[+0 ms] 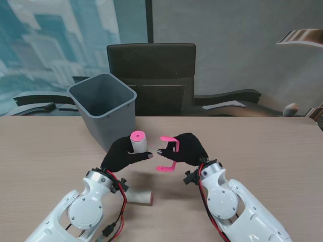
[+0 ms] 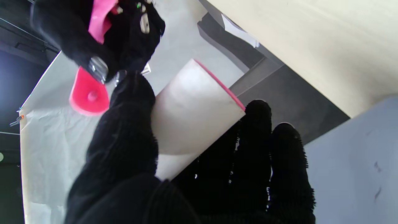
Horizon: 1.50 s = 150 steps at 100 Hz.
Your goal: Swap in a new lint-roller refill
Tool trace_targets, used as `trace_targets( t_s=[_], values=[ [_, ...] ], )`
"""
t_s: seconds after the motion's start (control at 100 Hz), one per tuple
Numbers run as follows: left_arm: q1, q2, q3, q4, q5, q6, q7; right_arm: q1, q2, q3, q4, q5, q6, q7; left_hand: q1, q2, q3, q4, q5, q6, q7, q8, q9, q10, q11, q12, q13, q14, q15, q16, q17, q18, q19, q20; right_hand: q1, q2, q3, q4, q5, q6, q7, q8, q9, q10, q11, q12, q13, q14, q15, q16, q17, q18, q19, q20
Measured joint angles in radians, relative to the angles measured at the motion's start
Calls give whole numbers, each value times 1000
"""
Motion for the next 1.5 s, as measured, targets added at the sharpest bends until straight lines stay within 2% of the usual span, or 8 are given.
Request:
trace_targets(
  t_s=[0.22,0.42,0.59,0.82,0.89,1.1,1.18,1.5],
  values=[
    [39,18,-86,-93,29,-66,-58,-13,11,33,3,9,5,-2,2,0,0,0,0,0,-1,-2,0,0,0,0,0,0,0,0,0,0,0,0,-150,164,-108,-10,0,-1,-7,10,0,-3,5,0,0,-4,6,2,1,-6,1,0],
    [6,29,-163,-138,24,-83,-125,-8,15,32,20,38,19,26,3,0,0,0,0,0,-2,-2,0,0,0,0,13,0,0,0,11,0,1,0,-156,164,-107,-10,0,-1,-9,10,0,-3,5,0,0,-4,6,2,1,-6,1,0],
    [-126,43,-202,-110,20,-76,-213,1,16,23,36,57,24,43,3,0,0,0,0,-3,-9,-4,0,0,-3,-13,13,-1,0,0,11,0,2,-12,-156,186,-107,-10,0,-1,-10,10,0,-3,5,0,0,-5,6,2,1,-6,1,0],
    [-348,68,-202,29,10,-1,-347,2,18,24,37,60,29,61,-1,20,-4,0,0,-23,-75,-10,-42,-4,-3,-37,-10,-8,-50,0,-33,-3,-23,-22,-155,199,-107,-10,-1,-1,-14,10,0,-3,5,0,0,-5,6,2,1,-6,1,0],
    [-413,75,-189,85,10,6,-376,2,19,24,37,62,32,67,-72,61,38,0,-13,-31,-170,11,-108,-18,-29,-43,-68,-14,-100,0,-71,-15,-63,-23,-155,199,-107,-10,-1,-1,-16,10,0,-3,5,0,0,-5,6,2,1,-6,1,0],
    [-572,97,-143,249,76,-30,-470,5,21,24,40,66,37,77,-273,103,208,20,-273,-23,-586,-58,-547,-13,-204,-113,-344,-35,-298,-30,-234,-46,-276,-24,-143,224,-108,-11,-1,-1,-20,10,0,-4,5,0,0,-5,6,2,1,-6,1,0],
    [-597,102,-136,285,128,-45,-462,6,22,23,41,66,37,79,-291,102,228,21,-314,-19,-640,-67,-602,-4,-225,-116,-384,-36,-325,-32,-252,-51,-311,-24,-143,224,-108,-11,-1,-1,-20,10,0,-4,5,0,0,-5,6,2,1,-6,1,0],
    [-587,102,-150,309,129,-21,-434,13,22,17,50,75,44,90,-301,101,233,21,-425,-5,-734,-81,-688,19,-290,-141,-441,-36,-356,-41,-283,-59,-352,-23,-141,224,-108,-11,-1,-1,-20,11,0,-4,5,0,0,-5,7,1,1,-6,1,-1]
  ],
)
